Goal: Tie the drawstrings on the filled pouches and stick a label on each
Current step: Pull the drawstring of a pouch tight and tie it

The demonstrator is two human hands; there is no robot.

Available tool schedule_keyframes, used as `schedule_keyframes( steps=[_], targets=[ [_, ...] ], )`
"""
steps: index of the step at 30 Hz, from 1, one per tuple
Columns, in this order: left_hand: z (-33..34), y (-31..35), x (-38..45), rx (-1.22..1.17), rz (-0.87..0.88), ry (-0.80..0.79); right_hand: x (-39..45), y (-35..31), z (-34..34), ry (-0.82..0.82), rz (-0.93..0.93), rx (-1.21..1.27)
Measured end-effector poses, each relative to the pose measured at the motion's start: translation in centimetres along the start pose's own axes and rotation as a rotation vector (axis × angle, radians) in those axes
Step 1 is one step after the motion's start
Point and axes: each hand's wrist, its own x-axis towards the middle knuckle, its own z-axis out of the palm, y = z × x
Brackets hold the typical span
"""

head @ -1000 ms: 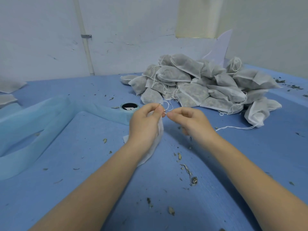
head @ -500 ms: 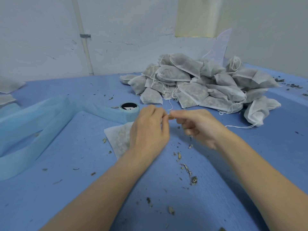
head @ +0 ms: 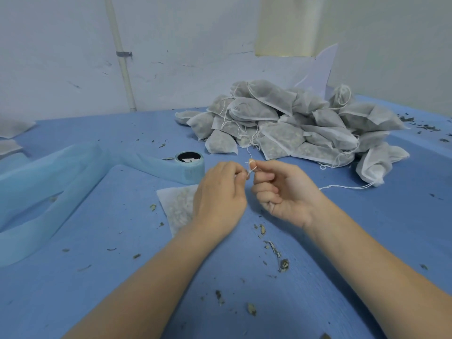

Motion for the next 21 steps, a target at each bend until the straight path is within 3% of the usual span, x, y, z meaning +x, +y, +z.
schedule_keyframes(
  steps=[6,10,12,16,21],
  targets=[
    [-0.14,0.71,-0.49,-0.089,0.160,0.215,0.13,0.17,0.22,0.059,-0.019,-0.043],
    [0.05,0.57,-0.21,0.055,0.211,0.356,0.10,0.12,0.00,0.120,-0.058,-0.043],
    [-0.01,0.31,-0.18,0.118,0.218,0.387,-0.11,0.21,0.07,0.190,-0.155,-0.203],
    [-0.14,0.20,-0.27,0.197,0.261,0.416,-0.54,0.41,0.46,0.323,-0.470,-0.864],
    [-0.49,0.50,-0.19,0.161,0.142,0.272,-0.59,0.31,0.15,0.367,-0.645,-0.886]
  ],
)
